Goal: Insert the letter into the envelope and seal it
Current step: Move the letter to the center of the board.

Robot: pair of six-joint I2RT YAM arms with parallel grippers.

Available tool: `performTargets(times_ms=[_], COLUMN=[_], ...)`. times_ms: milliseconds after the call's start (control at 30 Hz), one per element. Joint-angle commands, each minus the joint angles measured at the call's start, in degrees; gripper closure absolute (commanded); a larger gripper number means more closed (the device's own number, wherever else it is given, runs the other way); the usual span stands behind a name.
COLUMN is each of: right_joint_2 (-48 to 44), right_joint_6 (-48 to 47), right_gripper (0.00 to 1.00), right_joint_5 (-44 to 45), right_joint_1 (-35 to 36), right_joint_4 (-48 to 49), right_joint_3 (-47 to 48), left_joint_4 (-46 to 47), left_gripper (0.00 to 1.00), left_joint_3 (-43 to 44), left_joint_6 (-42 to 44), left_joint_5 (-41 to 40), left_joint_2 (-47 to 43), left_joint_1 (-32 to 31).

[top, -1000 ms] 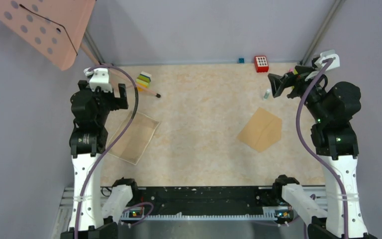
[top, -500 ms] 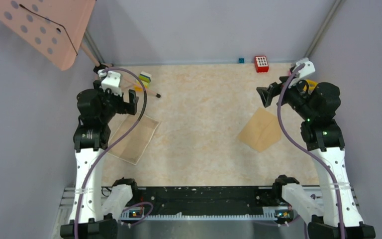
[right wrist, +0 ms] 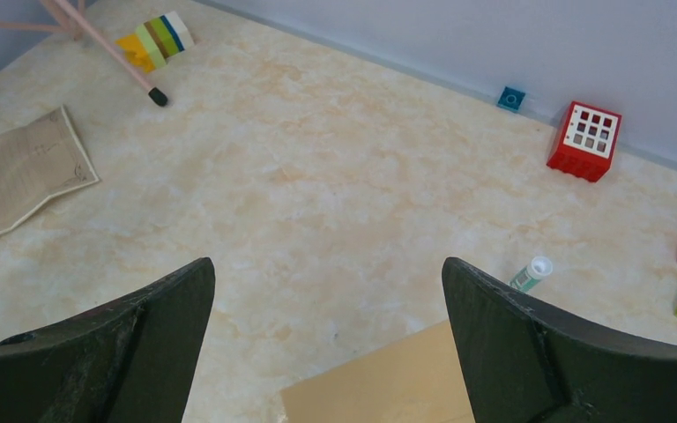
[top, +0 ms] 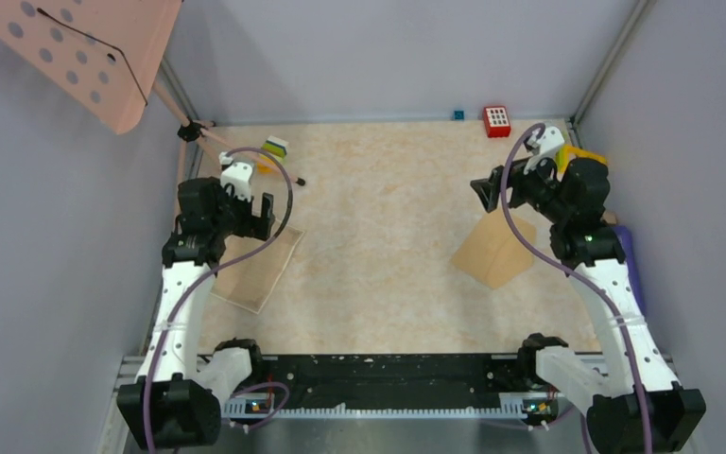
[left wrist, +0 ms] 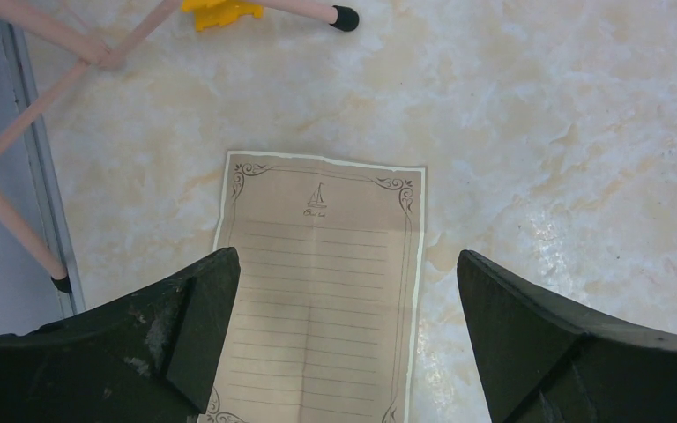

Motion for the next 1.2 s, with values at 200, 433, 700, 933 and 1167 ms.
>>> performTargets(times_ms=[200,433,700,933,1167], right_joint_2=[0.96,1.36,1.42,1.34,6.25], right_joint_6=[1.35,2.68,3.35,5.81,13.67], right_gripper=[0.02,0.02,0.02,0.02,0.04], right_joint_5=[1.07,0.09,-3.26,-6.42,-10.81], right_joint_1=[0.84,0.82,0.83,0.87,7.32], right_joint_4=[5.36,6.06,7.28,8.49,14.17], right_joint_3=[-1.00,-1.69,-2.80,-3.74,-4.84], left_joint_4=[3.19,1.62,1.21,0.63,0.17], left_gripper=[0.01,0.02,0.02,0.04,0.06], left_joint_3=[-0.69,-0.74,-5.72,-6.08,-5.06], left_joint_6=[0.83,4.39,11.99,13.41,13.56], left_joint_5=[0.37,-8.91,-15.14,-18.85,-9.71], left_joint_2=[1.26,4.03,6.74,16.03,21.51], left_joint_1=[0.07,-0.03,0.07,0.04,0.06])
